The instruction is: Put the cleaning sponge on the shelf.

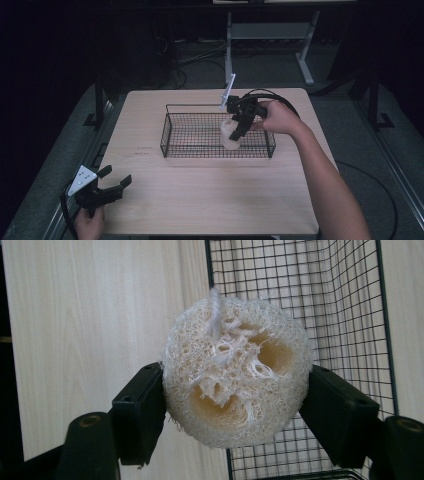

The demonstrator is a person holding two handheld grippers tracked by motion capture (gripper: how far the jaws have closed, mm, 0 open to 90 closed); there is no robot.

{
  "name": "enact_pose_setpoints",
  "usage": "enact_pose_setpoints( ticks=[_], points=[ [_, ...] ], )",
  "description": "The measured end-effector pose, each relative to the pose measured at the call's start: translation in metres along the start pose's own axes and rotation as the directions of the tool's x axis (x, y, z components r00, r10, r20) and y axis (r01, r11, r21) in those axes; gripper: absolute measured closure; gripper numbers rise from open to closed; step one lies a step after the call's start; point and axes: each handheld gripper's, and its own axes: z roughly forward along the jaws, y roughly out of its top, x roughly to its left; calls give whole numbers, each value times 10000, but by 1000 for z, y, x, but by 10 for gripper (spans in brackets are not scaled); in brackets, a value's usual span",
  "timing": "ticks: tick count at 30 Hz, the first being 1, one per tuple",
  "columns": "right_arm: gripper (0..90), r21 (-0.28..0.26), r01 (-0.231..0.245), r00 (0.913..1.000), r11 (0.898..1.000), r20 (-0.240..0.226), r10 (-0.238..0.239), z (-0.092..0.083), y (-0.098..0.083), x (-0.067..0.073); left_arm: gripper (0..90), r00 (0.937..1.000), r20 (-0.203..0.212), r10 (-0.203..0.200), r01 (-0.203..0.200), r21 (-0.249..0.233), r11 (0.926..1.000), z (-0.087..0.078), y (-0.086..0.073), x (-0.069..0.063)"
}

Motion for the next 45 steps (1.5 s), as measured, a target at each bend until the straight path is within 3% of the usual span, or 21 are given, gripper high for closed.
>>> enact_pose_setpoints(
  ticks=[7, 16, 45],
  points=[
    [287, 251, -190, 9998, 9995, 102, 187, -1, 9, -16, 140, 10000, -18, -56, 56, -44, 10000, -1, 0, 1],
    [287, 162, -552, 9983, 9983, 173, 549, 1, 15, -35, 140, 10000, -29, -84, 84, -70, 9999, -1, 0, 2],
    [286, 340, -1209, 9925, 9921, -159, 1215, 50, 4, -63, 140, 9999, -96, -108, 107, -145, 9998, -4, -1, 4]
  ],
)
